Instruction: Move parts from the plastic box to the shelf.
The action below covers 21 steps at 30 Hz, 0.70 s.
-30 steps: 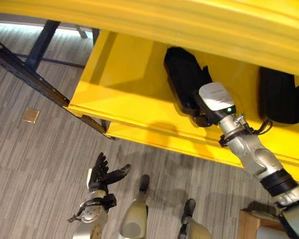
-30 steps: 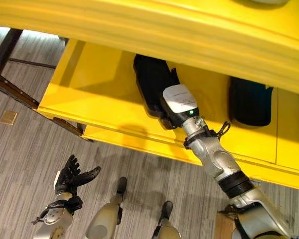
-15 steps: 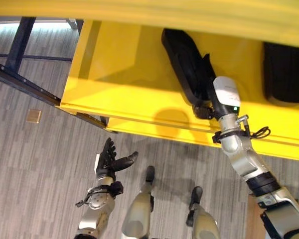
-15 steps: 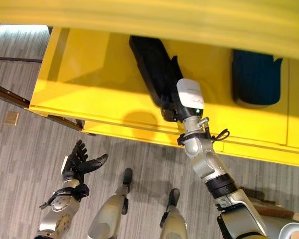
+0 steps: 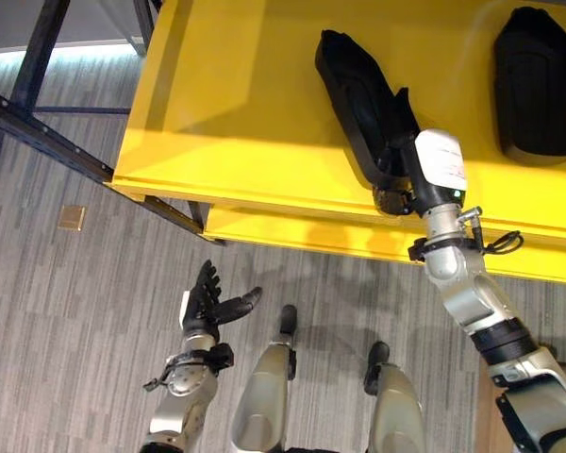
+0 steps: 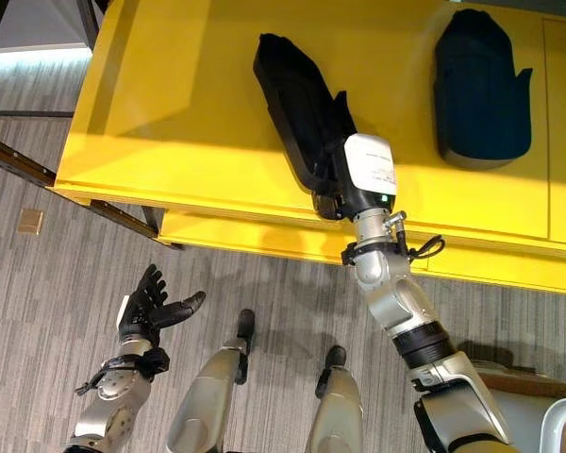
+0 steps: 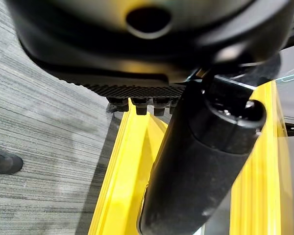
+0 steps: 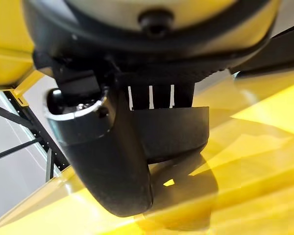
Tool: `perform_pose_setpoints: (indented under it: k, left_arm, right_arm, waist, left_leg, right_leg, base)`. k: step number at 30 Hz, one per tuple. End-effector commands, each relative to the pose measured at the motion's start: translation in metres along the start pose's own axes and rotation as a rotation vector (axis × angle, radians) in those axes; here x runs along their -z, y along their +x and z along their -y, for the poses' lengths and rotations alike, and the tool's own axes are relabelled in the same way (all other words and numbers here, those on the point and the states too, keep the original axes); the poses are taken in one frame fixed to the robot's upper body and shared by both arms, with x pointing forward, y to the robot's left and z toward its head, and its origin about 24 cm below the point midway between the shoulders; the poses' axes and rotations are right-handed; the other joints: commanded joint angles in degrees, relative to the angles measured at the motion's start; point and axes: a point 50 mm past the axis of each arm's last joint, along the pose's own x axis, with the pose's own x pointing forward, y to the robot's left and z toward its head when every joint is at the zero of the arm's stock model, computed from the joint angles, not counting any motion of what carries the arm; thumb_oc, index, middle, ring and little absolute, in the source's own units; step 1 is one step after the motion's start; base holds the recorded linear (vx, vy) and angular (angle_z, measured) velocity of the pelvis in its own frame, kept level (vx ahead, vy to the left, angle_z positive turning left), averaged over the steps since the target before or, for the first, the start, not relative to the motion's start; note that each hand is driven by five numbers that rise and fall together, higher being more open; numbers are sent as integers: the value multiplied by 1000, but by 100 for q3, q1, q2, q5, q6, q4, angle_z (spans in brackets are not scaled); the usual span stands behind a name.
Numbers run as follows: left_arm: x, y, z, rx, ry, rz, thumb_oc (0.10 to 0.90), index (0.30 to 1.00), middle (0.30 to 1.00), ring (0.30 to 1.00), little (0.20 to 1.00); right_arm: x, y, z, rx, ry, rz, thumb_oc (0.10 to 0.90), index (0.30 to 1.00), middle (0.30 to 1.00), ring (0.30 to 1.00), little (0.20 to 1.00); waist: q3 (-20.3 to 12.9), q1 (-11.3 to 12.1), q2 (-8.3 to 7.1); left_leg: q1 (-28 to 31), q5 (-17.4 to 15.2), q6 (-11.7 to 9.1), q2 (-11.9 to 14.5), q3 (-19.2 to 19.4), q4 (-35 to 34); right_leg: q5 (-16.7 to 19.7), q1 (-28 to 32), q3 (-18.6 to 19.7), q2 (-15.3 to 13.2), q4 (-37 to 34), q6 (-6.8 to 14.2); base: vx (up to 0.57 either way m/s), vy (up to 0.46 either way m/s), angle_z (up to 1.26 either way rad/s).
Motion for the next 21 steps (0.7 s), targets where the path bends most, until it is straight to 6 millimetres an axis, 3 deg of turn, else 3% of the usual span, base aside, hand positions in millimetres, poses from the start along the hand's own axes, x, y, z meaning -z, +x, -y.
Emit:
perform_pose_setpoints:
  k: [1,15,21]
  left_arm:
    - [-33,-3,-9,7,-1,171,900,1000,1000,1000,1000]
    - [-35,-3,-6,-6,-21,179,900,1000,1000,1000,1000]
    - [-37,-3,-5,-2,-18,187,900,1000,1000,1000,1000]
  right_arm:
    - [-11,18,33,134,13,61,400,300,300,300,300]
    - [-20,31,27,208,146,1,400,300,300,300,300]
    - [-18,38,28,240,167,-44,400,300,300,300,300]
  waist:
    - [-108,-80,-53]
    - [-52,-60,-66]
    - [-48,62,-31]
  left_leg:
    - [-109,-307,-282,554,-341,489]
    - [-140,-323,-246,504,-423,487]
    - [-228,-284,-181,422,-465,424]
  right_leg:
    - [150,345,95,-53,-53,-136]
    - [148,367,25,-55,-44,-144]
    - [237,401,-105,-124,-197,-75]
  base:
    - [-41,-51,6]
    - [5,-8,4]
    - [31,19,5]
